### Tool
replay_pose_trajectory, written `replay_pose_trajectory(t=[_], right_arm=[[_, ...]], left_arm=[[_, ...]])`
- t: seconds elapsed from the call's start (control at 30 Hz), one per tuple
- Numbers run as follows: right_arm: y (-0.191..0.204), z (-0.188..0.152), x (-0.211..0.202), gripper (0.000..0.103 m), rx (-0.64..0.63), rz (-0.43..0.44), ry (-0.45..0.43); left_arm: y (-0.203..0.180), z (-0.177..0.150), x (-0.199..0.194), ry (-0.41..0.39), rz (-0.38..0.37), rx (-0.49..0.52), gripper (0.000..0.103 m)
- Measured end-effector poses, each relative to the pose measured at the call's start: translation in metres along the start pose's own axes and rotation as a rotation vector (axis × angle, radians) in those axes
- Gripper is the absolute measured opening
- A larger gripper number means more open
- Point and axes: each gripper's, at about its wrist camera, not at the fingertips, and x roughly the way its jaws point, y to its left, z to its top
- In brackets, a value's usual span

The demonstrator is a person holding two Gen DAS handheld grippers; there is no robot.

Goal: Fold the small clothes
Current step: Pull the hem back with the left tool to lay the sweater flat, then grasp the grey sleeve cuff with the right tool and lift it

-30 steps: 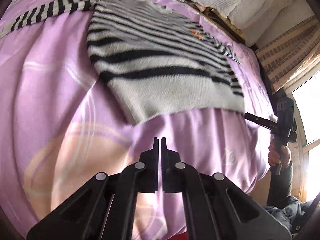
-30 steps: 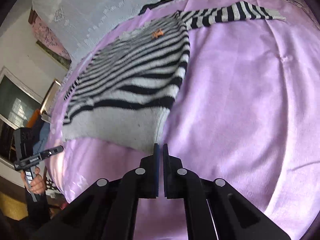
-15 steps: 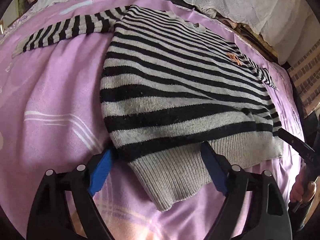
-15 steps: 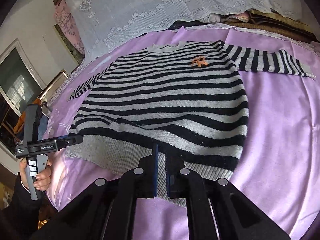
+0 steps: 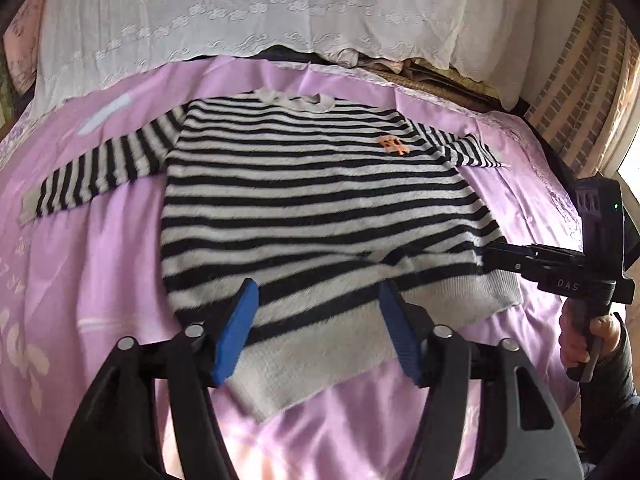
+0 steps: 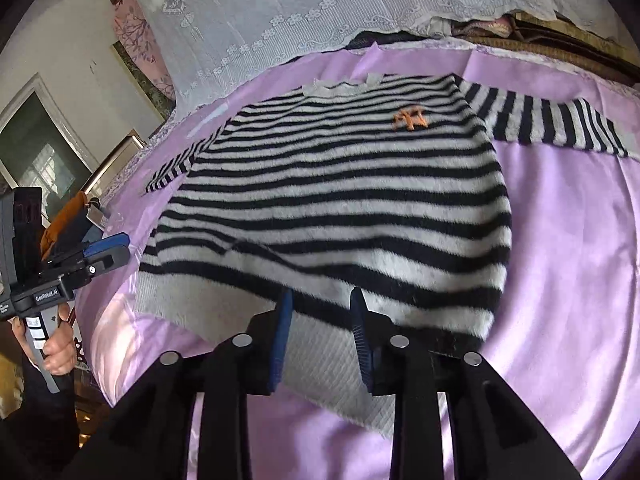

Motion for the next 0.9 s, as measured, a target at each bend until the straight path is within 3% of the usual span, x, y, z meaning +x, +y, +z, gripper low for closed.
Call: replay_pose_trajectory(t=[0.1, 0.2, 0.27, 0.37, 0.43, 0.53, 0.73, 0.9], right_arm=[[0.003, 0.014, 0.027, 0.037, 0.014, 0.007, 0.039], [-0.009, 0.000, 0.043, 0.038, 0.020, 0.018, 0.104], [-0.019, -0.010, 0.036, 0.037, 0.018, 0.057, 0.094], [-0.032, -0.006, 0.014, 0.039, 0.066, 0.093, 0.076], [-0.048, 0.007, -0.009, 0.047, 0.109, 0.052, -0.009], [-0.092, 0.035, -0.039, 0.047, 0.219, -0.009, -0.148], [-0.210, 0.057, -0.071, 0.047, 0.549, -0.089, -0.325], [-0.291, 0.051, -0.070, 0.048, 0.762, -0.075, -0.374]], left_arm=[[-0.013, 0.011, 0.050, 0.095, 0.014, 0.029, 0.065], [-0.007, -0.007, 0.093, 0.204, 0.047, 0.041, 0.067], [-0.014, -0.015, 0.088, 0.160, 0.072, 0.109, 0.068], [-0.026, -0.005, 0.077, 0.153, 0.106, 0.119, 0.068], [-0.041, 0.015, 0.069, 0.097, 0.083, 0.147, 0.068], [-0.076, 0.055, 0.071, 0.003, 0.116, 0.218, 0.069], [-0.162, 0.128, 0.126, -0.070, 0.102, 0.313, 0.069], [-0.230, 0.155, 0.187, -0.092, 0.094, 0.389, 0.070]])
